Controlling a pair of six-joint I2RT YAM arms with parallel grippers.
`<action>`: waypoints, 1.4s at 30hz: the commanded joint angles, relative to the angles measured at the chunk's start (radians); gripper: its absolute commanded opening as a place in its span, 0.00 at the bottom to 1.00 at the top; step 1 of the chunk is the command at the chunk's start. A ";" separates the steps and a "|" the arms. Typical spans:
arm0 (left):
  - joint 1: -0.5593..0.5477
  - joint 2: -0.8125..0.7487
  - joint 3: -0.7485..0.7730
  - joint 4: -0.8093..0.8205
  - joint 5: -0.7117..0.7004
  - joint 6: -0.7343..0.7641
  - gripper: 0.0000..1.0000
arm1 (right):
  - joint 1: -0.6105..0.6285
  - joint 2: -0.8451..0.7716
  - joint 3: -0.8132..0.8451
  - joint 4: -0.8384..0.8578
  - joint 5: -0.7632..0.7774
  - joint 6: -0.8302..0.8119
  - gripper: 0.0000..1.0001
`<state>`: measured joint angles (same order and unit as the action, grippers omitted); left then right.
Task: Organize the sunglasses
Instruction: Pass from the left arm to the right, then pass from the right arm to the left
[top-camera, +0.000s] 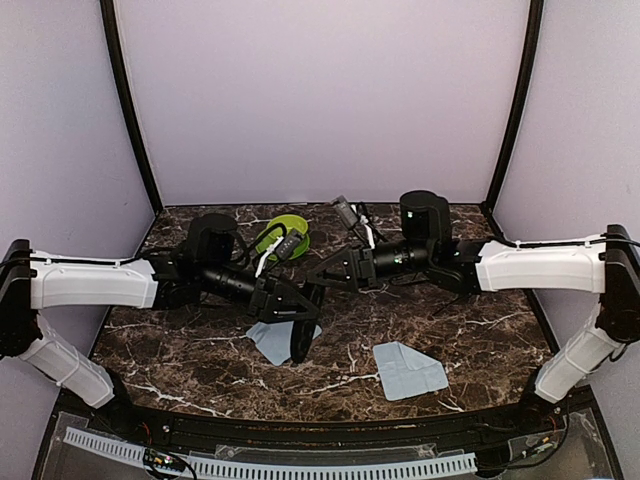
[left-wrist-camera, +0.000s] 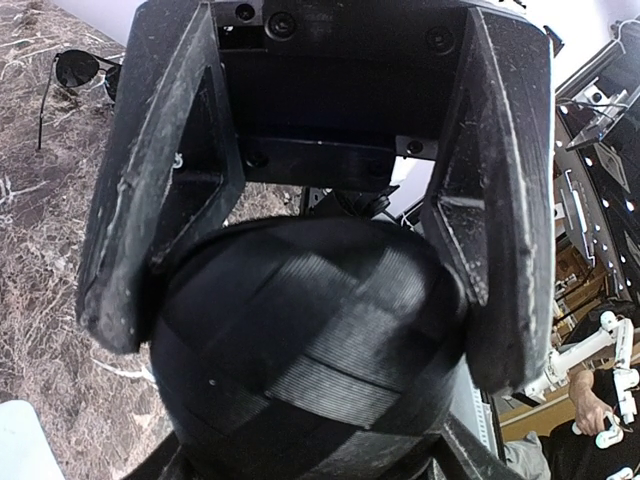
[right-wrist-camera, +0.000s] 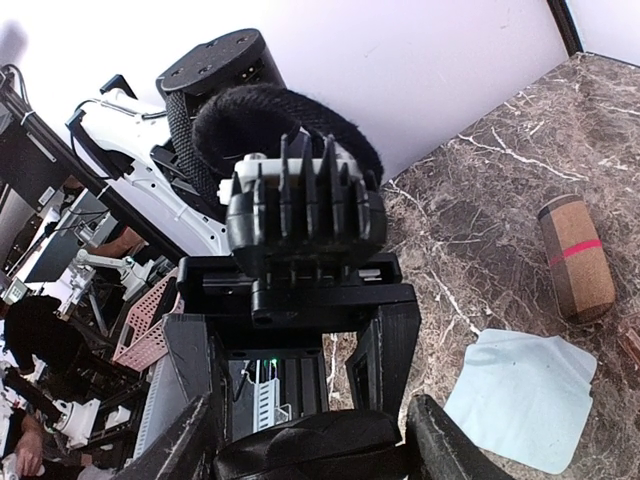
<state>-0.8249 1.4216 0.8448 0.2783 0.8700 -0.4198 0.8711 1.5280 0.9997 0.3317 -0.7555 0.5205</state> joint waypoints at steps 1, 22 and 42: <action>-0.005 -0.011 -0.022 0.095 -0.001 -0.037 0.29 | -0.020 -0.023 -0.019 0.042 0.007 0.018 0.34; -0.022 0.005 -0.162 0.322 -0.078 -0.185 0.96 | -0.083 -0.072 -0.085 0.129 0.058 0.112 0.20; -0.029 0.053 -0.172 0.422 -0.082 -0.212 0.51 | -0.083 -0.062 -0.106 0.158 0.050 0.128 0.23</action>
<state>-0.8509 1.4811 0.6846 0.6342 0.7689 -0.6212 0.7918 1.4864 0.8932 0.4442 -0.6926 0.6697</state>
